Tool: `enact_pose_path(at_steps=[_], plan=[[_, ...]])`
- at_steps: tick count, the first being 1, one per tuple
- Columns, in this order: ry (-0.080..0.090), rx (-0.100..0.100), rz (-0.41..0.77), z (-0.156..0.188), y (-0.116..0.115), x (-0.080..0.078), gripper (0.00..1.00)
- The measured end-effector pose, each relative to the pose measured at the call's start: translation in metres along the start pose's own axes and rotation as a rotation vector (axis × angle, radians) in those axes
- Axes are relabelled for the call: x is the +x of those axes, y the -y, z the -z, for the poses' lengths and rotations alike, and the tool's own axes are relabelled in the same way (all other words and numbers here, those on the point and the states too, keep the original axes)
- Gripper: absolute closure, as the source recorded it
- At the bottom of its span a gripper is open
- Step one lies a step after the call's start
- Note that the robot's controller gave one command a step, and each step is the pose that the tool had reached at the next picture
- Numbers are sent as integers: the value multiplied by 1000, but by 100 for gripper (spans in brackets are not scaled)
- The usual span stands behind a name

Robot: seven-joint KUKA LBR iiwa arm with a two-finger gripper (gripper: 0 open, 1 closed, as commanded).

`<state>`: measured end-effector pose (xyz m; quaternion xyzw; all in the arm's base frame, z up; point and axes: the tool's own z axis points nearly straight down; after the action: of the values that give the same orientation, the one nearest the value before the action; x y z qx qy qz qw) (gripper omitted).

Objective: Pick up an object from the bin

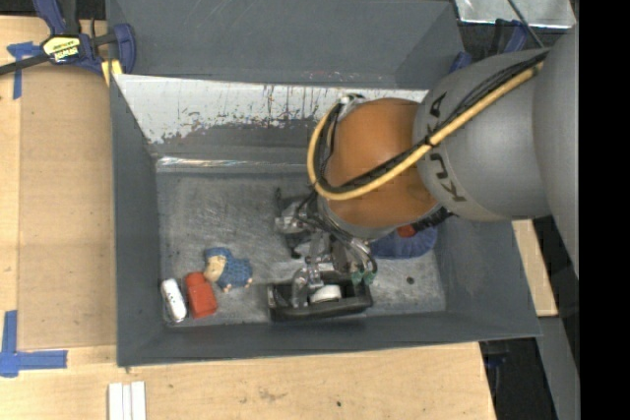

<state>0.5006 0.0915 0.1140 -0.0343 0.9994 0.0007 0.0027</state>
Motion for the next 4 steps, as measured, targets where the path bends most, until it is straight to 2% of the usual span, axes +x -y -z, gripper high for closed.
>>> enact_pose_path(at_steps=[1, 2, 3, 4], plan=[[-19, -9, 60, -14, 18, -22, 0], [-22, -11, 81, -16, 28, -30, 0], [-28, -15, 82, -18, 35, -34, 0], [-28, -12, 125, -19, 40, -34, 0]])
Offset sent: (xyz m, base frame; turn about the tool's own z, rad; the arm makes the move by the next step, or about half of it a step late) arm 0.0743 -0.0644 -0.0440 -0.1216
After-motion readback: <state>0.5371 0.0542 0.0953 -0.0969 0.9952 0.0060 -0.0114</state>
